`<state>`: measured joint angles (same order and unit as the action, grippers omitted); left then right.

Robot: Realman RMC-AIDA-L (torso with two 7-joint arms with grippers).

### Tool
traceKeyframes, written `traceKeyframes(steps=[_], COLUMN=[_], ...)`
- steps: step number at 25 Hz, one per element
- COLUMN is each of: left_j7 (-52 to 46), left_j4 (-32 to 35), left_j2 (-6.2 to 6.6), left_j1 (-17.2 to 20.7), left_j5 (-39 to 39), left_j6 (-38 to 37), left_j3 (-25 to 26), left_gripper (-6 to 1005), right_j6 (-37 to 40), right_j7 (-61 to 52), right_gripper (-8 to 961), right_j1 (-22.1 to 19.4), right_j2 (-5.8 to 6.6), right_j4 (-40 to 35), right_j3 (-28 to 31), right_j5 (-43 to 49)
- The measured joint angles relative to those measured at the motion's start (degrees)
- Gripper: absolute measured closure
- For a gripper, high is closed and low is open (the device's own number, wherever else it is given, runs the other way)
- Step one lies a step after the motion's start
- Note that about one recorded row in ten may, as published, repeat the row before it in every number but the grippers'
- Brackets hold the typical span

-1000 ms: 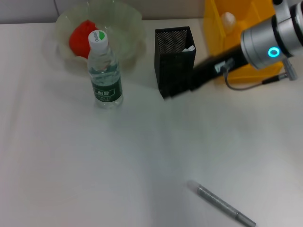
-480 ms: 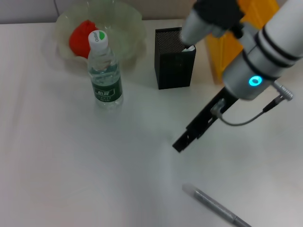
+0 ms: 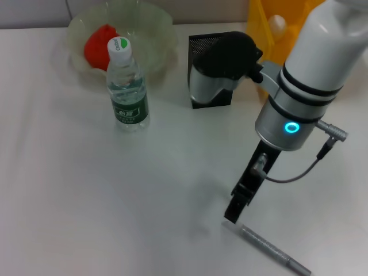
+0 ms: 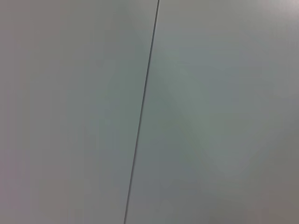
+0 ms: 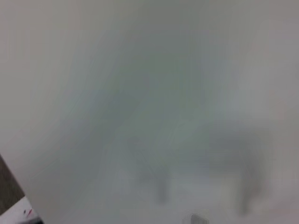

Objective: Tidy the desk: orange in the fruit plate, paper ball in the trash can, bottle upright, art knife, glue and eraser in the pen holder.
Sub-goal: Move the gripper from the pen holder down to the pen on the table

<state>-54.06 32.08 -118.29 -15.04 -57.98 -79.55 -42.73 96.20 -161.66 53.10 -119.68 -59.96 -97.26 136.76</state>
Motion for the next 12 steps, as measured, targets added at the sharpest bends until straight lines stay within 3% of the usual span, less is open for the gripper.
traceKeyframes(steps=[12], left_j7=[1.28], left_j4=[0.00], left_j2=[-0.09], left_j1=[-0.67], left_j5=[0.07], left_j6=[0.31], left_j3=[0.03], left_gripper=[485], right_j6=[1.70], right_j7=[-4.30], right_gripper=[265], right_j1=[1.05], right_j2=[-0.21], right_j4=[0.39], right_j3=[-6.72], right_j5=[-1.79])
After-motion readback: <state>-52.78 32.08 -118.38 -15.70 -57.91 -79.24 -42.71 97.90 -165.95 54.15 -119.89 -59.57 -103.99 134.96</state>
